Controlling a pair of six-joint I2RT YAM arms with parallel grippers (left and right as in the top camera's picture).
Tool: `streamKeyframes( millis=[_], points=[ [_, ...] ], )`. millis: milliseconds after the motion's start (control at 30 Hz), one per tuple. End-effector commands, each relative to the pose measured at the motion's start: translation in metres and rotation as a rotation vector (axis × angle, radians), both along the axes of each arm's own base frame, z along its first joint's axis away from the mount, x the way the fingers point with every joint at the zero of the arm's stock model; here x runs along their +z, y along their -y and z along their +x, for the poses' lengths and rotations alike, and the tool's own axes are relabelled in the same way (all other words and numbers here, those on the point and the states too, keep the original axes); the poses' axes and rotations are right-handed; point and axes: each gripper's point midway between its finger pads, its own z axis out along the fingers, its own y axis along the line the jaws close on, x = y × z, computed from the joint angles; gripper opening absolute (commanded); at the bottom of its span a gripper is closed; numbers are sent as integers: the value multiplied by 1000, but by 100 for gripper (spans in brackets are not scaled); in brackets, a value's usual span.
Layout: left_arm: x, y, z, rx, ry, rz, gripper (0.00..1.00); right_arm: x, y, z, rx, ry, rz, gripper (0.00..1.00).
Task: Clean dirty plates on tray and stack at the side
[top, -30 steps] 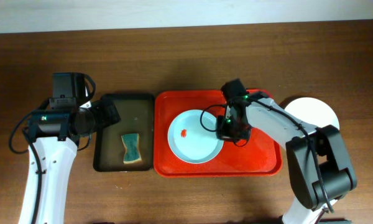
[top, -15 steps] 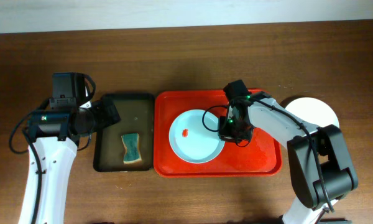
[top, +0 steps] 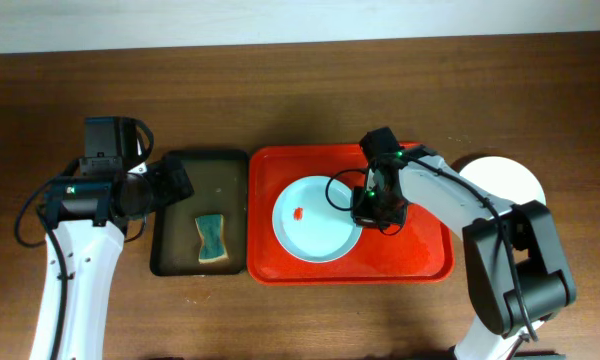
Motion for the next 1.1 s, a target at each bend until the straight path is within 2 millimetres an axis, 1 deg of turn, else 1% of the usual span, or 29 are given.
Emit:
streamKeyframes(
  millis=[0, 100, 200, 233, 333, 400, 500, 767, 933, 1000, 1067],
  points=[
    [3, 0, 1, 9, 9, -11, 99, 10, 0, 9, -6, 31, 4, 12],
    [3, 0, 1, 10, 9, -11, 99, 10, 0, 9, -6, 30, 4, 7],
    [3, 0, 1, 9, 9, -11, 99, 10, -1, 8, 3, 31, 4, 6],
    [3, 0, 1, 9, 9, -11, 99, 10, -1, 8, 28, 38, 5, 4],
    [3, 0, 1, 9, 9, -11, 99, 10, -2, 11, 150, 81, 13, 4],
    [3, 0, 1, 9, 9, -11, 99, 10, -2, 12, 178, 94, 15, 4],
    [3, 0, 1, 9, 9, -11, 99, 10, -3, 15, 188, 111, 19, 4],
    [3, 0, 1, 9, 9, -11, 99, 10, -2, 13, 187, 100, 16, 4],
    [3, 0, 1, 9, 9, -11, 99, 10, -2, 12, 143, 84, 15, 4],
    [3, 0, 1, 9, 9, -11, 99, 13, -3, 11, 133, 74, 27, 4],
    [3, 0, 1, 9, 9, -11, 99, 9, -5, 9, 134, 73, 17, 4]
  ],
)
